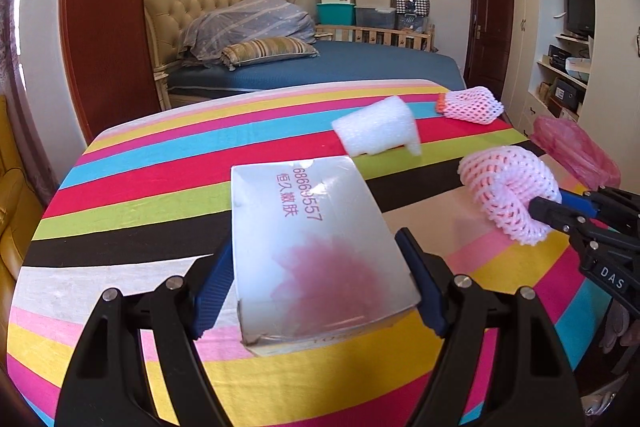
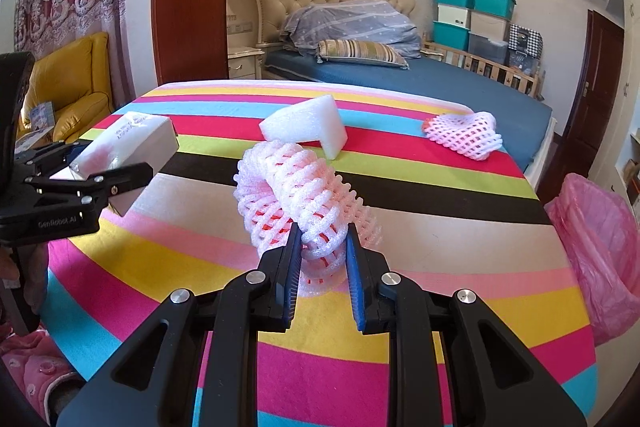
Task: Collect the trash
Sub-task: 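Carry the tissue box and fruit net to the pink bin and release both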
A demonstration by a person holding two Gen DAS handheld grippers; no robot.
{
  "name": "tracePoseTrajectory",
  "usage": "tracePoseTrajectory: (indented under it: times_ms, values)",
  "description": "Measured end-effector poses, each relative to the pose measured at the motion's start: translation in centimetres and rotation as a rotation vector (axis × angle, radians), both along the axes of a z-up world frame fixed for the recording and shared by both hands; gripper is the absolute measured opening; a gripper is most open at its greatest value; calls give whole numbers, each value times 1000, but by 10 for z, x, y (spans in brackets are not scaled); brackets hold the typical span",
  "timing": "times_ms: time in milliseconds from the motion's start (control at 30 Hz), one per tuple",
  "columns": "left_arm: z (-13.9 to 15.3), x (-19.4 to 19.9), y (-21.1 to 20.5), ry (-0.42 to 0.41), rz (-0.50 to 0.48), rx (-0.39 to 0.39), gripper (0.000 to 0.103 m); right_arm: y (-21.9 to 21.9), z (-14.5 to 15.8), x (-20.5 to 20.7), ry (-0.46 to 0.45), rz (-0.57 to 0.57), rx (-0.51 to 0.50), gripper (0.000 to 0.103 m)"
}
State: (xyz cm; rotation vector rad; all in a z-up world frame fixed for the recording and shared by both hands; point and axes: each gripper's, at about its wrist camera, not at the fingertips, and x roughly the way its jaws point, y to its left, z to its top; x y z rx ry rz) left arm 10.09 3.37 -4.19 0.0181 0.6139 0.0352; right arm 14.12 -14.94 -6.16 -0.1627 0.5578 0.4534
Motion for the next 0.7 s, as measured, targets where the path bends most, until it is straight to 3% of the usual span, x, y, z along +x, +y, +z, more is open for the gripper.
tracePoseTrajectory:
  times_ms: [700]
  values:
    - [17,1,-73,-65,-166,53,75,-54,21,-17,-57,-92,79,22]
